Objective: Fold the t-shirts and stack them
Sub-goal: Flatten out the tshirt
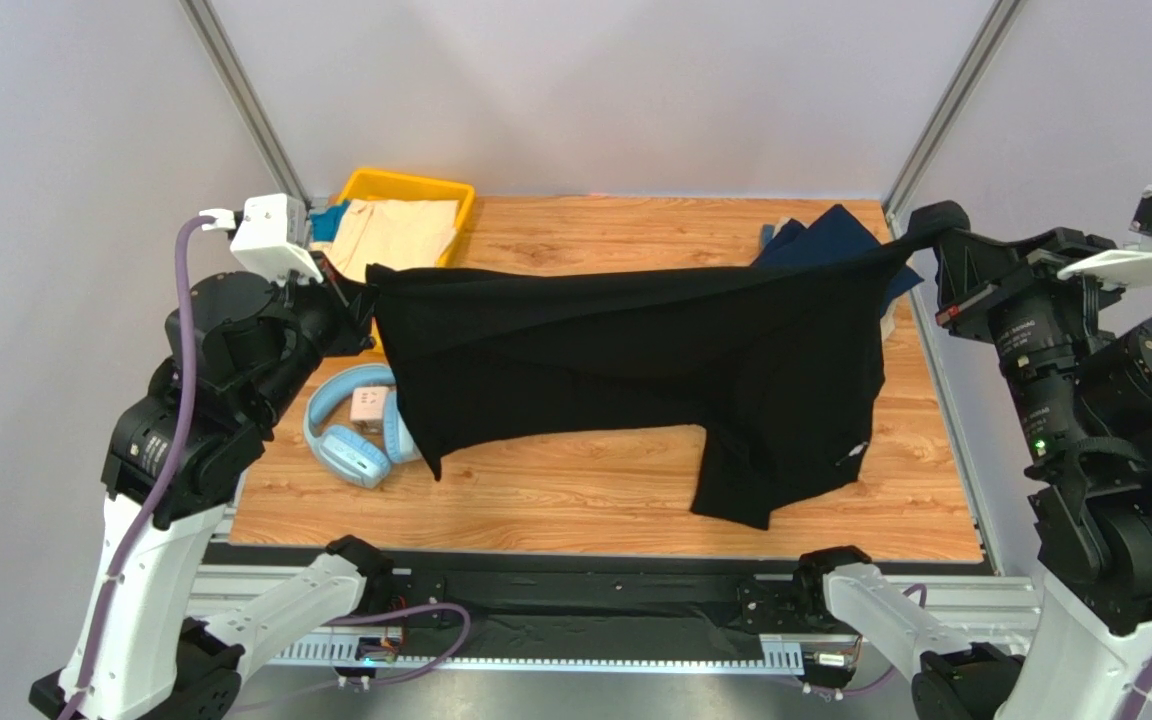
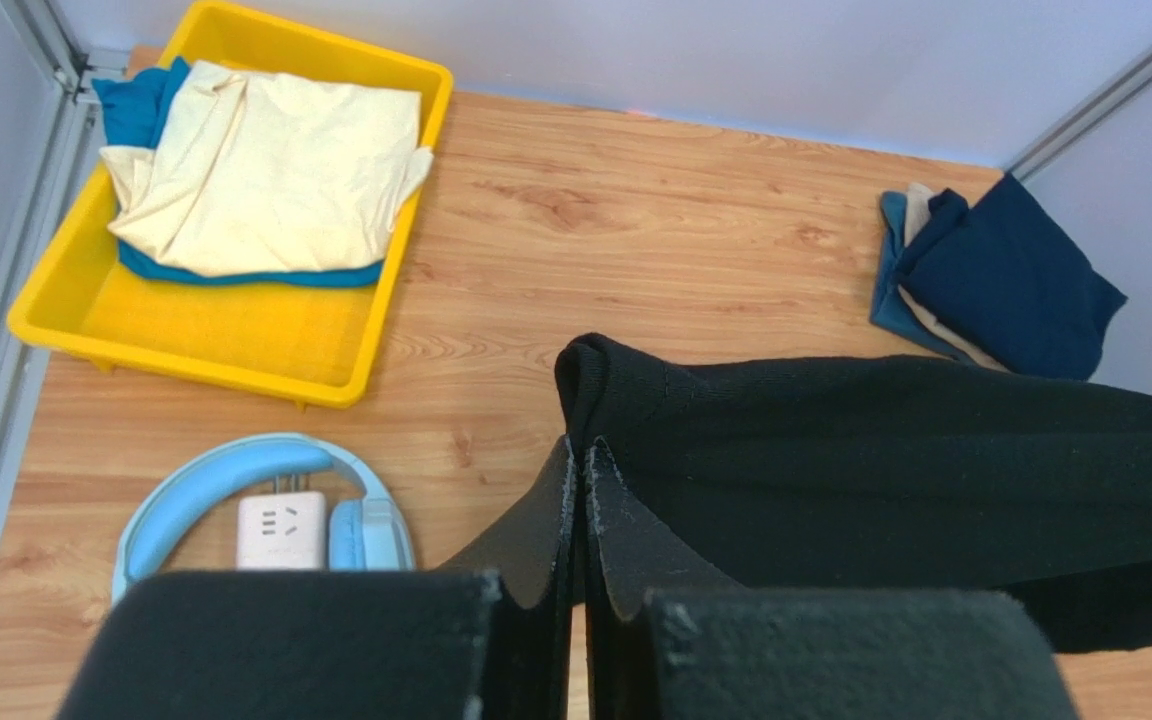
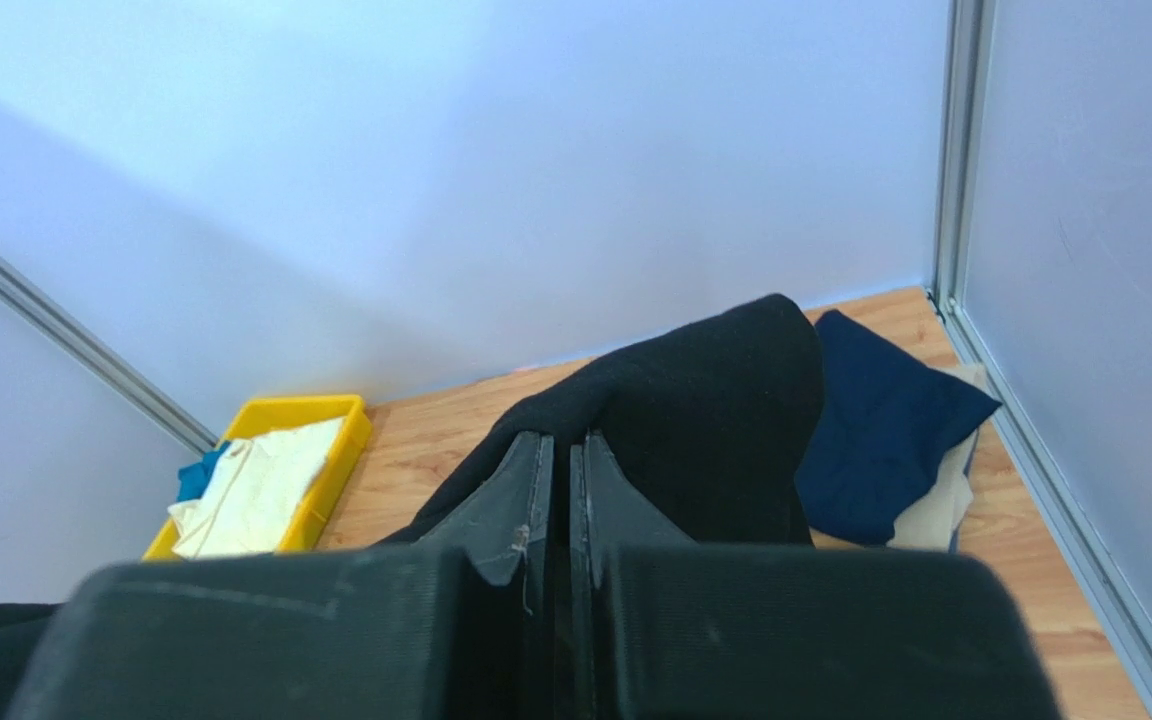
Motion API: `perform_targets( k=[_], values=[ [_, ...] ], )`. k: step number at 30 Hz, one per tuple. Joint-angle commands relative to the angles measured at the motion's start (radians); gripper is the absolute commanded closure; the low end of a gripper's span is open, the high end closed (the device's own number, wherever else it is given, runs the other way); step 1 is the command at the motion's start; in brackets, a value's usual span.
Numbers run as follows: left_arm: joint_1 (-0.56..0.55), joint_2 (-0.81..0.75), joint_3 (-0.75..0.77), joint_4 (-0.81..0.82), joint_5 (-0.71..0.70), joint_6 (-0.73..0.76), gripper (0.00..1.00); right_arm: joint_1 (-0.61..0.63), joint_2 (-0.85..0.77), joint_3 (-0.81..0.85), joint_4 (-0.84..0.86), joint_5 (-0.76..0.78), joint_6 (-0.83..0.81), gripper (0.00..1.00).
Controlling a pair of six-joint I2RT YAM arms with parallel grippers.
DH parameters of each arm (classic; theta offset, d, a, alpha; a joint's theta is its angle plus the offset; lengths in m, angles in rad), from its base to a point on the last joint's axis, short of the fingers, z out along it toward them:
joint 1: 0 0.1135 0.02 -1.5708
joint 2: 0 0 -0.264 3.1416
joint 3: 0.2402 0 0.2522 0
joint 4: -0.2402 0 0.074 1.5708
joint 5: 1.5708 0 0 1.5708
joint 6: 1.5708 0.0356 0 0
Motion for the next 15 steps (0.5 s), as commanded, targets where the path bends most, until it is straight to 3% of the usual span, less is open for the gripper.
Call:
perform_targets(
  k=[1,10,15],
  values=[
    [0.008,-0.027,0.029,-0.029,0.017,-0.017,1.0,-0.005,0.017,0.035,-0.017,-0.039,0.001,1.0],
    [0.008,0.067,-0.082,0.064,-0.121,0.05,1.0,-0.005,0.172,-0.012,0.069,-0.077,-0.012,1.0],
    [0.027,0.257,-0.175,0.189,-0.192,0.08,1.0,-0.005,0.352,-0.115,0.165,-0.02,-0.027,1.0]
  ],
)
